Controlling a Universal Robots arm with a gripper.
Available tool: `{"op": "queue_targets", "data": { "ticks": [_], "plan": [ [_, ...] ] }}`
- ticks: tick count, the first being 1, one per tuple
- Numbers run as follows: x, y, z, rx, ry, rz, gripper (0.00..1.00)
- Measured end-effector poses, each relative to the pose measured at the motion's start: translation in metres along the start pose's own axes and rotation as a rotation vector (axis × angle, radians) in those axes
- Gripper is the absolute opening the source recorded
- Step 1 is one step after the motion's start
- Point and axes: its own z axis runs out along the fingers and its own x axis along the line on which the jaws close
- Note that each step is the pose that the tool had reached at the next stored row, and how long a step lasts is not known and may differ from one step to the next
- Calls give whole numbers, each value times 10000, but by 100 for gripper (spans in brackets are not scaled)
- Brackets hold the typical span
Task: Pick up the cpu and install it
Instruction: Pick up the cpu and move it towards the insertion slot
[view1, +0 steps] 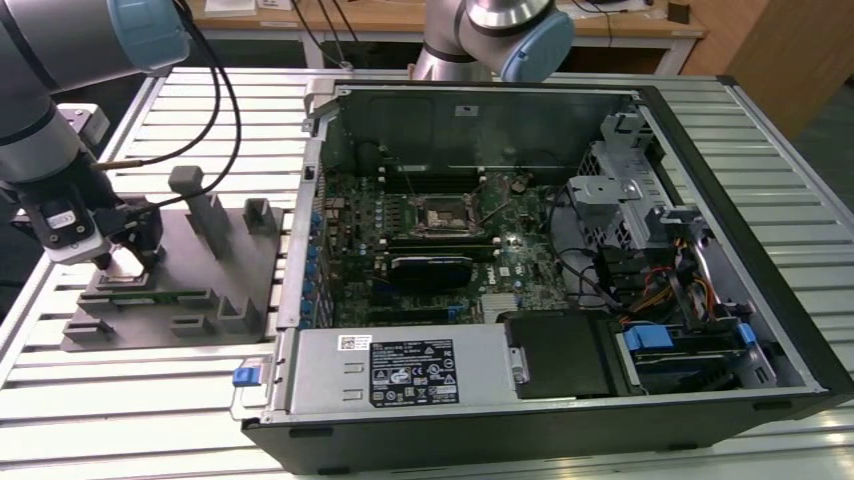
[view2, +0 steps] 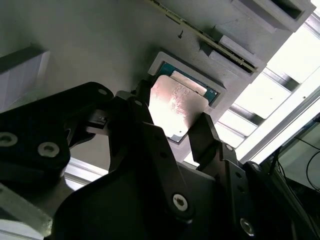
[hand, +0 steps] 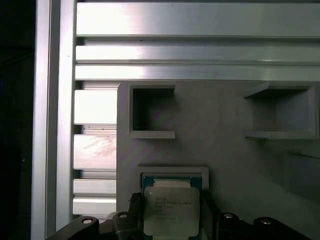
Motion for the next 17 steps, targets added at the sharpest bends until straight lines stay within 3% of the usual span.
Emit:
{"op": "queue_targets", "data": {
  "ticks": [5, 7, 17],
  "plan": [
    [-2, 1, 5, 2, 0, 2, 56],
    [-2, 0, 5, 3, 0, 1, 64],
    [25, 0, 7, 30, -23, 0, 64]
  ]
}}
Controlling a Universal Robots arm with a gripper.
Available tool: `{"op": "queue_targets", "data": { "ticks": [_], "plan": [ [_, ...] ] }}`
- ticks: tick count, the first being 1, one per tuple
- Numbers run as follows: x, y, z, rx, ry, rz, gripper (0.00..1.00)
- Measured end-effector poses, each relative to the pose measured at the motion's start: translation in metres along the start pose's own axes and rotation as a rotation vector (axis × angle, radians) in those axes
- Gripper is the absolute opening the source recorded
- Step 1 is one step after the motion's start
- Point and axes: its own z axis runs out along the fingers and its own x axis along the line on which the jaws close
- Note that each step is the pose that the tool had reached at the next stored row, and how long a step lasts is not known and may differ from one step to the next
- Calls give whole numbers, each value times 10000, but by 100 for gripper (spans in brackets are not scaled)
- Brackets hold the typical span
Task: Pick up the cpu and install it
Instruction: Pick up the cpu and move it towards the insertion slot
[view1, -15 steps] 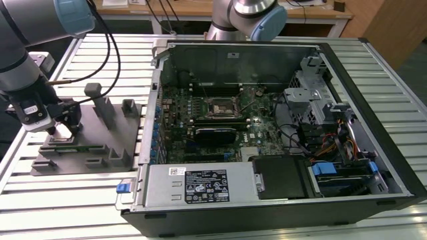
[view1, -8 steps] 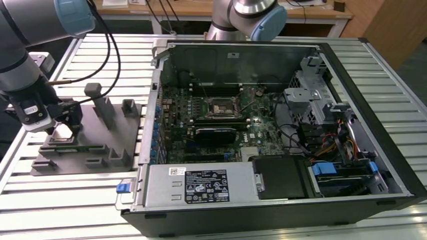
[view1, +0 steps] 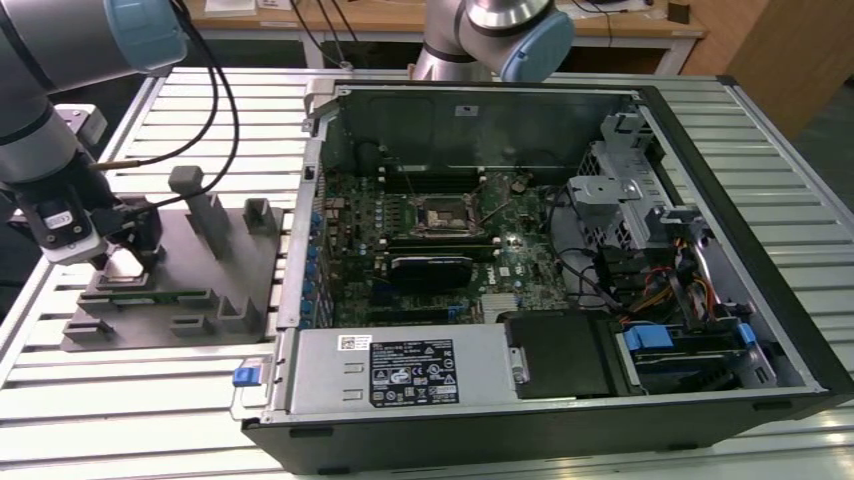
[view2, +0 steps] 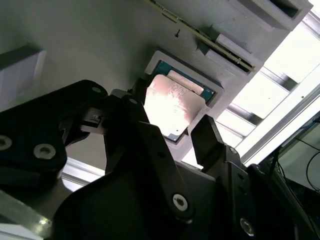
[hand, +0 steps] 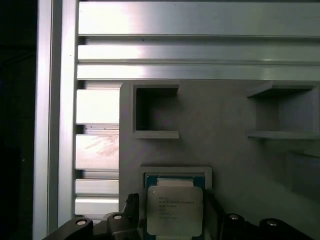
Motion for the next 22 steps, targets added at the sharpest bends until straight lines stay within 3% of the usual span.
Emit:
{"op": "queue_targets", "data": {
  "ticks": [3, 8, 22],
  "plan": [
    [-9, 1, -2, 23, 4, 3, 54],
    [-22, 1, -25, 49, 3, 2, 54],
    [-19, 8, -283, 60, 2, 2, 54]
  ]
}}
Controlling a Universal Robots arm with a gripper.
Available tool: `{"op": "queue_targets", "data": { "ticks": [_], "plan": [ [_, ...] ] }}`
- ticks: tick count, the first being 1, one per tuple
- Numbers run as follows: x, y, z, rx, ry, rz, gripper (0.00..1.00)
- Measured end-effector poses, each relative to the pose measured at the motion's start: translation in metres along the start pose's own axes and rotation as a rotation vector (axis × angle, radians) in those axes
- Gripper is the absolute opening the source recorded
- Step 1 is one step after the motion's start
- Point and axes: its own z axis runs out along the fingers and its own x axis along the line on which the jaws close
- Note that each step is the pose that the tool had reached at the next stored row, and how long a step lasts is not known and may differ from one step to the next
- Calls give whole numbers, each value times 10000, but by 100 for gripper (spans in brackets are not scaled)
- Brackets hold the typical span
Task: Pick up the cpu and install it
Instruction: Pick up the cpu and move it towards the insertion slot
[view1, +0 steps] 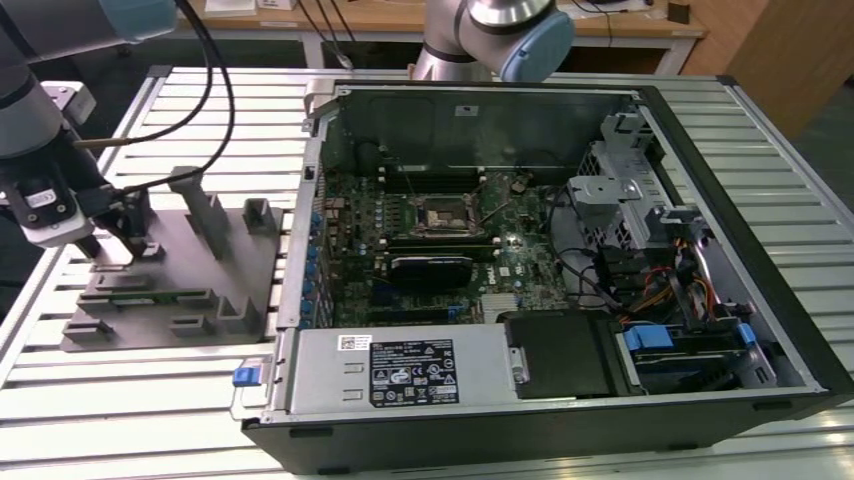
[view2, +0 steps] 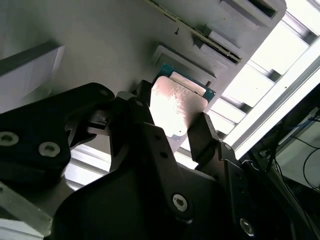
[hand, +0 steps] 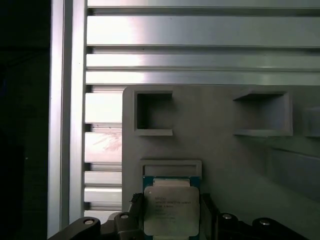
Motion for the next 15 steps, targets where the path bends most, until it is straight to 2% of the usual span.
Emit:
{"op": "queue_targets", "data": {
  "ticks": [6, 11, 15],
  "plan": [
    [2, 3, -144, 0, 0, 0, 54],
    [2, 3, -155, -1, -2, 0, 54],
    [3, 4, -201, -4, -1, 0, 54]
  ]
}}
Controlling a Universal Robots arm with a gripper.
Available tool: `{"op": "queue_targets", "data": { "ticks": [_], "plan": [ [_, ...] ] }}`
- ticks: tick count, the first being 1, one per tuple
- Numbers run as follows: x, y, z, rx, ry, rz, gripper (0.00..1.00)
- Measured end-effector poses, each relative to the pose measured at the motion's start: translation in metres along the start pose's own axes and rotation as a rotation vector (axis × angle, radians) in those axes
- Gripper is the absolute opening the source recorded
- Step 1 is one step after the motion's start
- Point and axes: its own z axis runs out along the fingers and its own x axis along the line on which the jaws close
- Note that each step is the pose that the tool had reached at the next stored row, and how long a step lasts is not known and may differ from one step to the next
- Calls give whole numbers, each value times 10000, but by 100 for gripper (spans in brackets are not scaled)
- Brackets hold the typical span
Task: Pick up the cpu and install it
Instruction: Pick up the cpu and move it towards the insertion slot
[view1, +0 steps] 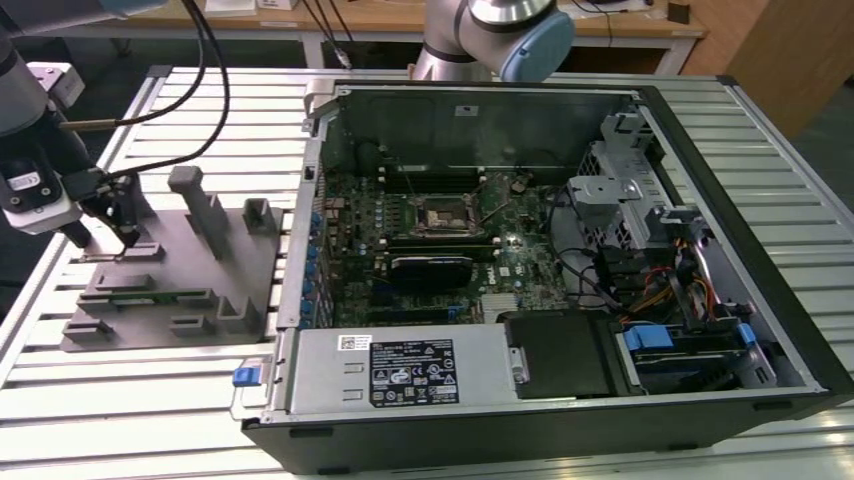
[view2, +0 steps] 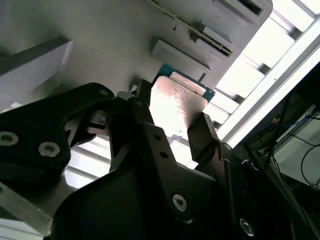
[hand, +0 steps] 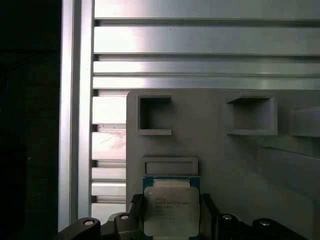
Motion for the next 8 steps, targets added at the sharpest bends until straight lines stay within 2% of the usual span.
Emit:
{"op": "queue_targets", "data": {
  "ticks": [8],
  "plan": [
    [2, 4, -151, -3, -10, 0, 54]
  ]
}}
